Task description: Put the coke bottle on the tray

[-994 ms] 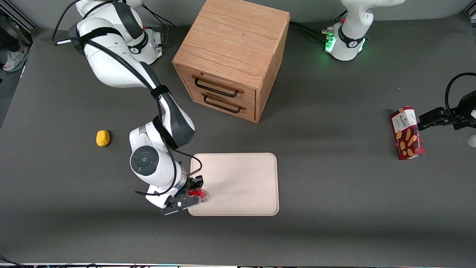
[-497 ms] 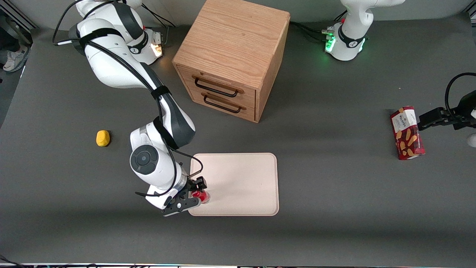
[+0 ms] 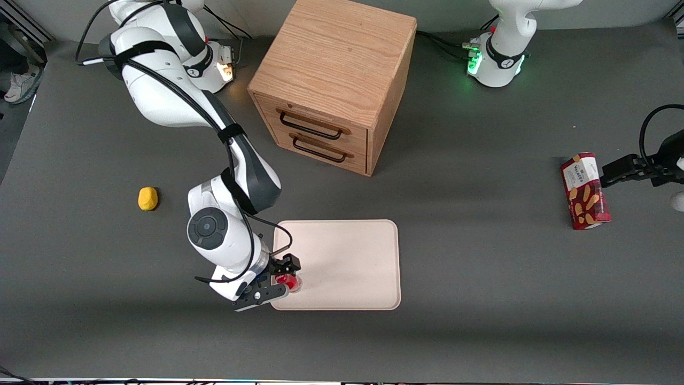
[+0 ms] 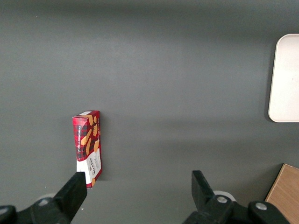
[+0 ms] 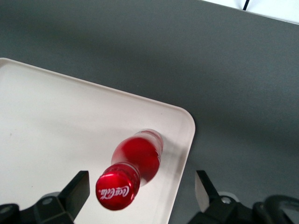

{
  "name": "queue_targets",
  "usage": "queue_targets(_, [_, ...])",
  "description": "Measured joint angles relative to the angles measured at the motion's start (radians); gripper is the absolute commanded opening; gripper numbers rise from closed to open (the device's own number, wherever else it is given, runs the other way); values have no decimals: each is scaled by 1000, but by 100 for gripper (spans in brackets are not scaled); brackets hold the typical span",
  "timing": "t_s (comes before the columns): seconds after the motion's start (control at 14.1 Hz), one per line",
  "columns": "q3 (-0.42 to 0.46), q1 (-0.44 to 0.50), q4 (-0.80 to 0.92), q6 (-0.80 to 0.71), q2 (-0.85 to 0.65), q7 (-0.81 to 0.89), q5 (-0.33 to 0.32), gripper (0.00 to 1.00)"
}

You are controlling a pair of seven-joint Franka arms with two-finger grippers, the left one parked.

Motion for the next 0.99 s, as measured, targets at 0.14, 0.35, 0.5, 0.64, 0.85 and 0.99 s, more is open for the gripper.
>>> queue_targets(0.14, [-1, -1, -16, -19, -30, 23, 0, 100])
queue_targets(0.35, [-16, -13, -147, -42, -174, 42, 0, 100])
queue_targets(0.5, [-41, -37, -274, -80, -315, 47, 5, 100])
queue_targets(0.64, [-87, -56, -389, -146, -453, 47, 38, 100])
queue_targets(0.85, [-161, -63, -543, -244, -649, 47, 57, 100])
queue_targets(0.99, [-204, -64, -636, -294, -765, 47, 59, 100])
